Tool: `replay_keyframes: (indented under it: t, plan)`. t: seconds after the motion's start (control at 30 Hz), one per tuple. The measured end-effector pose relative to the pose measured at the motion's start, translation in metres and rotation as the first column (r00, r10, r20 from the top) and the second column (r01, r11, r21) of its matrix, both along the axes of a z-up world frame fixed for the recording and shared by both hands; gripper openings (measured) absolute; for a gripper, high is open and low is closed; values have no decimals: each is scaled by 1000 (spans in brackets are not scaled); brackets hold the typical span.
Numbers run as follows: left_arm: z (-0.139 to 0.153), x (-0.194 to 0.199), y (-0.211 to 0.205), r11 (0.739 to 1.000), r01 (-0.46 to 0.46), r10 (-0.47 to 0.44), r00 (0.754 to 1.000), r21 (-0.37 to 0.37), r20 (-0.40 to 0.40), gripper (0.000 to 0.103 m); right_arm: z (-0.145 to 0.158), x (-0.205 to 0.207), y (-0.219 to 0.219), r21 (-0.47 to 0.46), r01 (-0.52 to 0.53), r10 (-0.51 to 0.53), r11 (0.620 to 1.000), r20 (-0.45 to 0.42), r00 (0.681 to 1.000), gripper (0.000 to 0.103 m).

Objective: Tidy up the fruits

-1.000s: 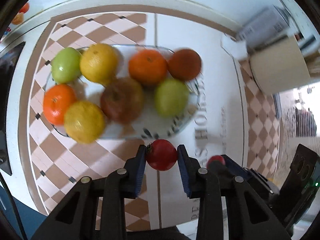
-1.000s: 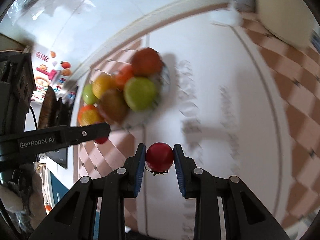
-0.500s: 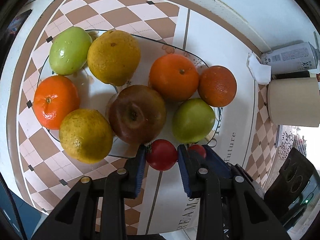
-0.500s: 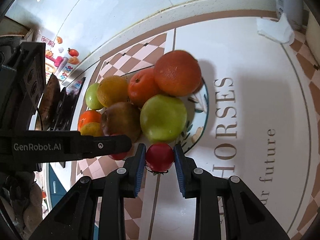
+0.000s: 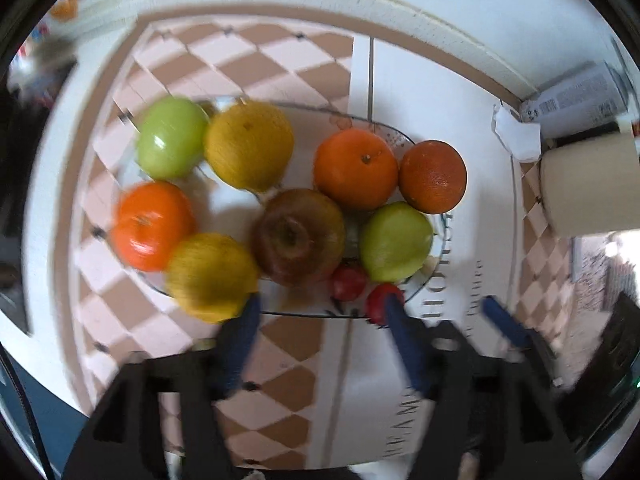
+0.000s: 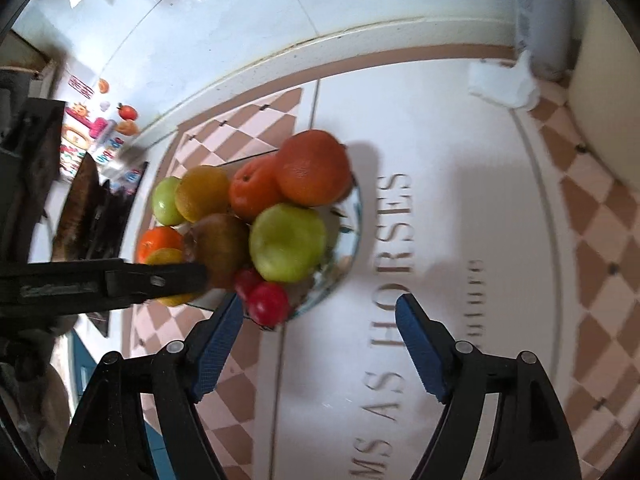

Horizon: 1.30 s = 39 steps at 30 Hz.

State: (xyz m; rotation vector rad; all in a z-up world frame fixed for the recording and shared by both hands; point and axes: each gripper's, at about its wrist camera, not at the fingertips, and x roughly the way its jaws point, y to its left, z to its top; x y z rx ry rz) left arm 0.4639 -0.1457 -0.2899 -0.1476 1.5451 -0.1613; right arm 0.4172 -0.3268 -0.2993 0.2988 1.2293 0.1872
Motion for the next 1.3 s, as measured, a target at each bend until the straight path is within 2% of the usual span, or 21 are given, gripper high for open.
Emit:
replay_keyframes:
  t: [0.03, 0.17, 0.23, 0.3, 0.5, 0.73, 1.03, 1.3]
  plan:
    - [6, -3, 0, 999, 25, -26, 999, 39, 31, 87, 4, -2, -1, -27, 5, -5, 1000, -3, 1000, 95]
    - [19, -15, 9, 982, 69, -88, 991, 173, 103, 90, 16, -8, 4, -121, 8, -9, 993, -10, 1000, 95]
    - [22, -19, 15, 976, 70, -97, 987, 204, 125, 95, 22, -10, 7, -135, 10, -11, 991, -8, 1000, 95]
    - [25, -24, 22, 973, 55, -89, 985, 223, 145, 96, 29, -12, 12, -127, 9, -10, 992, -4, 1000, 95]
    - [39, -36, 39, 975, 15, -60, 978, 224, 198, 96, 49, -18, 25, -137, 27, -24, 990, 20, 999, 95]
    - [78, -61, 55, 962, -30, -56, 951, 270, 305, 96, 86, -45, 38, -146, 60, -50, 987, 74, 996, 95]
    - [131, -114, 88, 965, -31, -86, 901, 259, 425, 96, 144, -108, 72, -149, 113, -85, 982, 184, 979, 95]
    - [177, -180, 112, 975, -12, -111, 838, 222, 534, 96, 202, -186, 100, -139, 171, -127, 975, 283, 951, 95]
